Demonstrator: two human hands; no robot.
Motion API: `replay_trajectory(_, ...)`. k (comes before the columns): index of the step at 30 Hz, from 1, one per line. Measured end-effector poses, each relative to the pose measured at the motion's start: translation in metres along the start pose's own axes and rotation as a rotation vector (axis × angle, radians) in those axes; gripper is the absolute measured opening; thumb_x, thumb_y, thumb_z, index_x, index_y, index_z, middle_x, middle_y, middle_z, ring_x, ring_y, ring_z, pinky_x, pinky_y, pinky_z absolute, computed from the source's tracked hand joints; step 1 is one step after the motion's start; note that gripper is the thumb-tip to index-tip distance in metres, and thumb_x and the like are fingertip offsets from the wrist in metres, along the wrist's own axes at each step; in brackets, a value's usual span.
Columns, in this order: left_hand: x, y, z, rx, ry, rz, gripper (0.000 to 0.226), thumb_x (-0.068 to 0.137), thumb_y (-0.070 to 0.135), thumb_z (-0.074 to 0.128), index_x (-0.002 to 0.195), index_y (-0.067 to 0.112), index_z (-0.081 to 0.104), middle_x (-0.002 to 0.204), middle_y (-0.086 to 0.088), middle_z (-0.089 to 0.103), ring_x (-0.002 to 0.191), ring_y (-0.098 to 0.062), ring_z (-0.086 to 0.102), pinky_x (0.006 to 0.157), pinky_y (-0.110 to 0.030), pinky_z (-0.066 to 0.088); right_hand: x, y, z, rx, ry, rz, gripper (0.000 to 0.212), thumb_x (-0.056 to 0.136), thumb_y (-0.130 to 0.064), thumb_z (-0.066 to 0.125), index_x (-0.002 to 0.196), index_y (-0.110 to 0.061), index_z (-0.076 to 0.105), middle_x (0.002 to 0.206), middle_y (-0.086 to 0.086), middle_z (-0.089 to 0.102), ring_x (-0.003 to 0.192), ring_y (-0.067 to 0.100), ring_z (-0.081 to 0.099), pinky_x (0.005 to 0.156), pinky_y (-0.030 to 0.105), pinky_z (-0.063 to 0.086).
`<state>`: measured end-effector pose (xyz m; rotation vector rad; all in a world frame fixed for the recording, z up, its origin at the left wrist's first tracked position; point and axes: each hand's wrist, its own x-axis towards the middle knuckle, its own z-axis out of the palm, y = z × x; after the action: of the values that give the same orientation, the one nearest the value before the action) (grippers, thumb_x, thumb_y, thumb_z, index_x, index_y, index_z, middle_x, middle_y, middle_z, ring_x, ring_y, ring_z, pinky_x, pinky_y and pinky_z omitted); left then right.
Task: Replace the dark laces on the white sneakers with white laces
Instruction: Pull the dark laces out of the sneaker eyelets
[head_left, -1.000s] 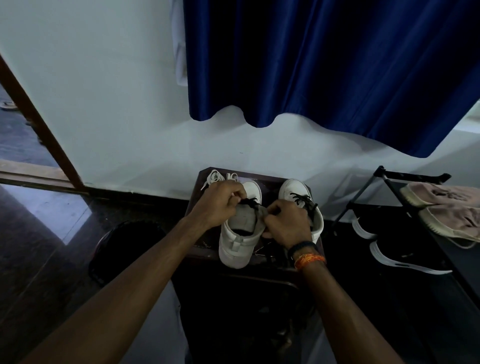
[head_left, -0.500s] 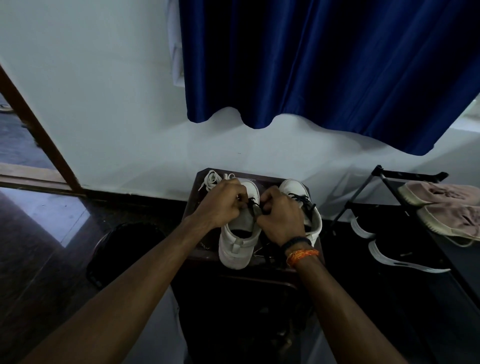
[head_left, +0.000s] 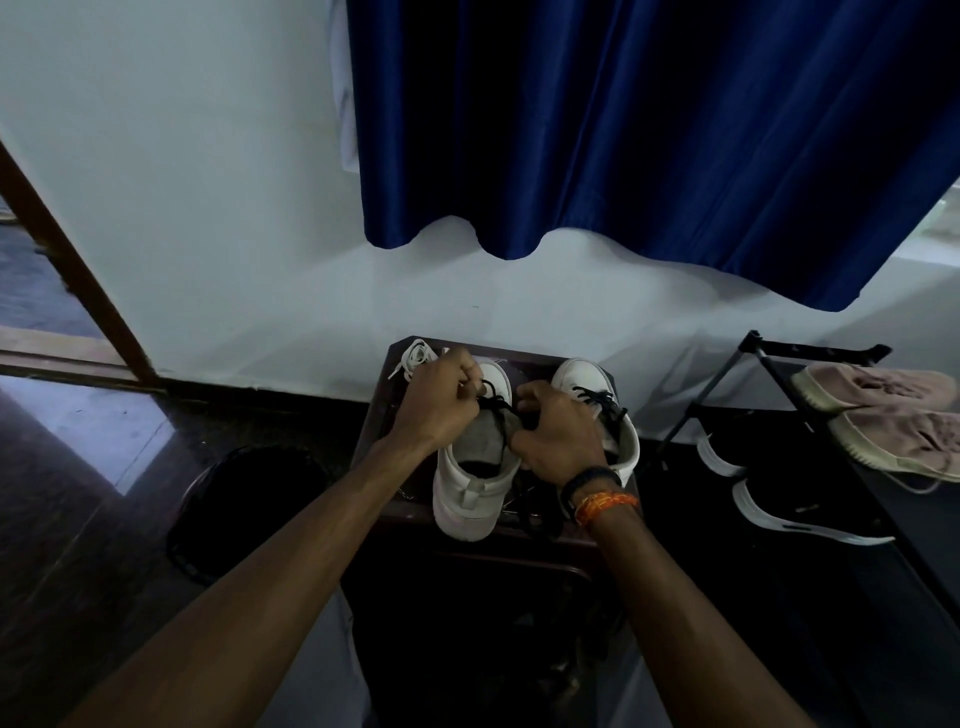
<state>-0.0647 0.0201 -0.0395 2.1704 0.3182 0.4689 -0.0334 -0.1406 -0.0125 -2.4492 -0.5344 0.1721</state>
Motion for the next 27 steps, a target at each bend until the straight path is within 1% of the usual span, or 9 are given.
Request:
replay_trajectory(2, 0.002, -0.002, -0.005, 0.011, -0.099, 0.045, 0.026, 0.086, -0.007, 0.059, 0.103, 0.012, 0.062, 0.084, 0.005, 0.068, 0.076, 0.01, 0.06, 0.067, -0.012, 0.046, 0.001, 0.0, 0.002, -0.019, 0.0, -0.01, 0.042, 0.074, -0.017, 0.068, 0.116, -0.02, 0.069, 0.105, 0.004, 0.074, 0.104, 0.028, 0.067, 0.086, 0.039, 0.056)
replay_trajectory(5, 0.008, 0.004, -0.01, 0.03, -0.23, 0.082, 0.027, 0.088, -0.001, 0.064, 0.109, 0.015, 0.066, 0.089, 0.007, 0.065, 0.074, 0.003, 0.058, 0.069, -0.015, 0.045, 0.002, 0.001, 0.007, -0.024, 0.035, -0.018, 0.036, 0.077, -0.026, 0.07, 0.113, -0.021, 0.071, 0.099, 0.003, 0.075, 0.098, 0.027, 0.067, 0.077, 0.032, 0.052)
replay_trajectory(7, 0.015, 0.013, -0.014, 0.118, -0.325, 0.179, 0.025, 0.085, 0.0, 0.066, 0.105, 0.013, 0.073, 0.083, 0.015, 0.062, 0.073, 0.011, 0.057, 0.064, -0.004, 0.038, 0.001, 0.002, 0.01, -0.028, 0.057, -0.029, 0.029, 0.078, -0.027, 0.07, 0.107, -0.018, 0.071, 0.093, 0.004, 0.073, 0.093, 0.028, 0.066, 0.07, 0.028, 0.043)
replay_trajectory(10, 0.027, 0.026, -0.018, 0.257, -0.435, 0.236, 0.013, 0.086, 0.005, 0.071, 0.093, 0.012, 0.079, 0.077, 0.014, 0.067, 0.069, 0.01, 0.058, 0.059, -0.009, 0.037, 0.0, 0.003, 0.01, -0.025, 0.065, -0.013, 0.02, 0.079, -0.03, 0.071, 0.096, -0.019, 0.072, 0.089, 0.006, 0.072, 0.09, 0.03, 0.065, 0.069, 0.03, 0.045)
replay_trajectory(14, 0.041, 0.024, -0.019, 0.33, -0.421, 0.134, 0.008, 0.09, 0.017, 0.074, 0.086, 0.01, 0.076, 0.074, 0.015, 0.063, 0.07, 0.004, 0.057, 0.061, -0.016, 0.038, 0.002, 0.004, 0.005, 0.027, -0.018, 0.042, 0.004, 0.072, -0.021, 0.068, 0.076, -0.021, 0.066, 0.076, 0.004, 0.071, 0.076, 0.028, 0.069, 0.072, 0.036, 0.057)
replay_trajectory(18, 0.041, 0.015, -0.018, 0.269, -0.402, 0.083, 0.005, 0.091, 0.019, 0.073, 0.088, 0.015, 0.075, 0.077, 0.014, 0.067, 0.073, 0.005, 0.06, 0.071, -0.021, 0.044, 0.006, 0.003, 0.002, 0.075, -0.054, 0.09, 0.015, 0.071, -0.022, 0.074, 0.072, -0.026, 0.059, 0.076, -0.002, 0.069, 0.073, 0.023, 0.069, 0.072, 0.043, 0.06)
replay_trajectory(21, 0.04, 0.015, -0.022, 0.232, -0.462, 0.083, 0.002, 0.09, 0.018, 0.075, 0.091, 0.016, 0.076, 0.082, 0.01, 0.071, 0.074, 0.005, 0.062, 0.072, -0.023, 0.049, 0.009, 0.004, 0.001, 0.064, -0.066, 0.074, 0.018, 0.07, -0.025, 0.077, 0.07, -0.024, 0.059, 0.071, -0.002, 0.069, 0.069, 0.022, 0.069, 0.07, 0.045, 0.061)
replay_trajectory(24, 0.04, 0.018, -0.028, 0.259, -0.507, 0.088, 0.009, 0.087, 0.02, 0.078, 0.095, 0.016, 0.077, 0.082, 0.009, 0.072, 0.066, 0.009, 0.061, 0.068, -0.012, 0.049, 0.01, 0.003, -0.002, 0.065, -0.047, 0.048, 0.024, 0.072, -0.032, 0.081, 0.065, -0.024, 0.059, 0.068, -0.003, 0.068, 0.069, 0.019, 0.068, 0.071, 0.041, 0.06)
replay_trajectory(27, 0.04, 0.019, -0.028, 0.307, -0.482, 0.079, 0.007, 0.089, 0.024, 0.077, 0.093, 0.018, 0.076, 0.078, 0.011, 0.069, 0.066, 0.008, 0.061, 0.059, -0.005, 0.041, 0.004, -0.002, -0.007, -0.041, 0.069, -0.026, 0.027, 0.073, -0.039, 0.082, 0.064, -0.026, 0.06, 0.087, -0.004, 0.063, 0.076, 0.017, 0.063, 0.069, 0.033, 0.053)
